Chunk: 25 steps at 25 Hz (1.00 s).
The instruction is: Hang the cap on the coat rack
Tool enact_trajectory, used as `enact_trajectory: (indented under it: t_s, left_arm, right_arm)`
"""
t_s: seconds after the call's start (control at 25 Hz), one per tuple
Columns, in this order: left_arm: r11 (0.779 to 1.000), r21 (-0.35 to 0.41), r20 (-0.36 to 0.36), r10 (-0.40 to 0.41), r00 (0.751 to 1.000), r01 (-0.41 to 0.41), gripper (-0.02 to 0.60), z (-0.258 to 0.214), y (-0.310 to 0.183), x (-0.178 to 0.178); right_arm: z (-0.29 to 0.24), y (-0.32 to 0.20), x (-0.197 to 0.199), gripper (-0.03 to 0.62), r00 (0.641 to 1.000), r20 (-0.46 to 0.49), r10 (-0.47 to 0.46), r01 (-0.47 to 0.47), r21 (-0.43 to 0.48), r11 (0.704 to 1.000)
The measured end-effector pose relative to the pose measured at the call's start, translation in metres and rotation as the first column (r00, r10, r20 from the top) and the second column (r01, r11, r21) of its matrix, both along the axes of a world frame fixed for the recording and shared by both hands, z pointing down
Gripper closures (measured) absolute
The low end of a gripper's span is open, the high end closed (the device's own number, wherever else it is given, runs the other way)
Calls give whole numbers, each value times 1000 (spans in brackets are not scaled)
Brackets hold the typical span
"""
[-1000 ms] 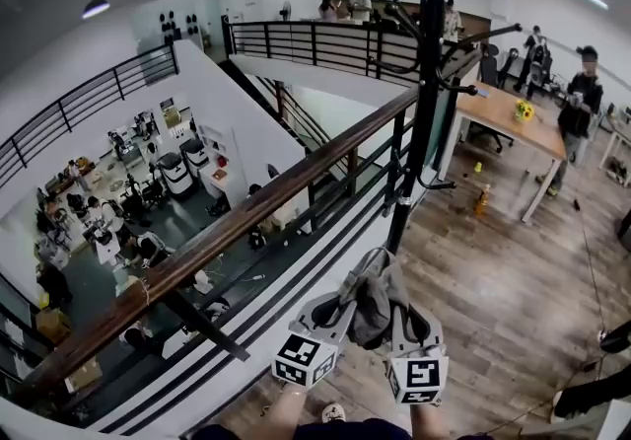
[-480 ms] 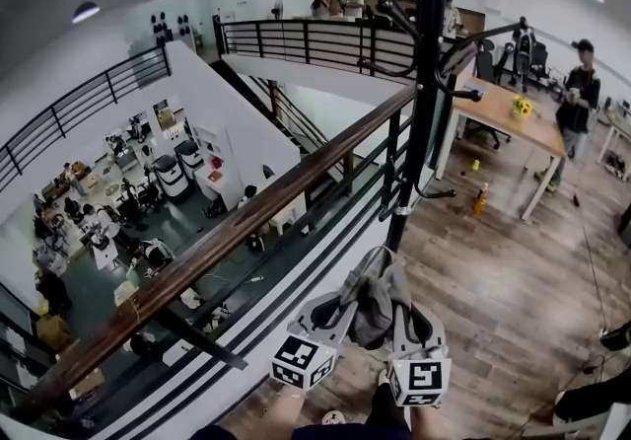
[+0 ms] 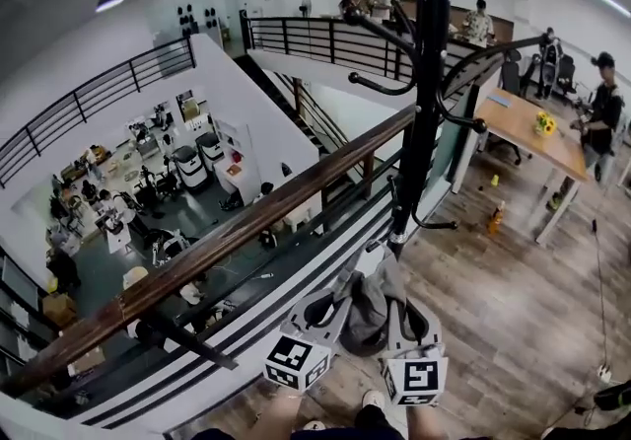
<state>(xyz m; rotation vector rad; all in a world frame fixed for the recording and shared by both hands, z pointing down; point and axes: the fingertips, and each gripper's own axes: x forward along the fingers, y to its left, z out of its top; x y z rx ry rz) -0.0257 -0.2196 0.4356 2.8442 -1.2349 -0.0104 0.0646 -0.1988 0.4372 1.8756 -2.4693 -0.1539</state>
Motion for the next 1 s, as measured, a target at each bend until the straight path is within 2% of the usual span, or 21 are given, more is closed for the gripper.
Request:
enact_trajectory:
  t_s: [0.28, 0.6, 0.76, 1.0]
  left_arm:
    - [993, 19, 9, -118, 993, 118, 535, -19, -40, 25]
    - [965, 41, -12, -259, 966, 259, 535, -39, -62, 24]
    - [953, 69, -19, -296, 955, 296, 535, -57, -67, 17]
    - [951, 82, -45, -296, 954, 299, 535, -75, -66, 1]
  right_arm:
    - [-21, -47, 27, 553, 994, -15, -112, 112, 33, 993]
    - [-45, -74, 23, 553, 968, -75, -240, 245, 80, 966]
    - [-64, -80, 16, 553, 962, -72, -264, 271, 121, 955]
    - [-83, -80, 1, 553, 965, -63, -255, 262, 157, 952]
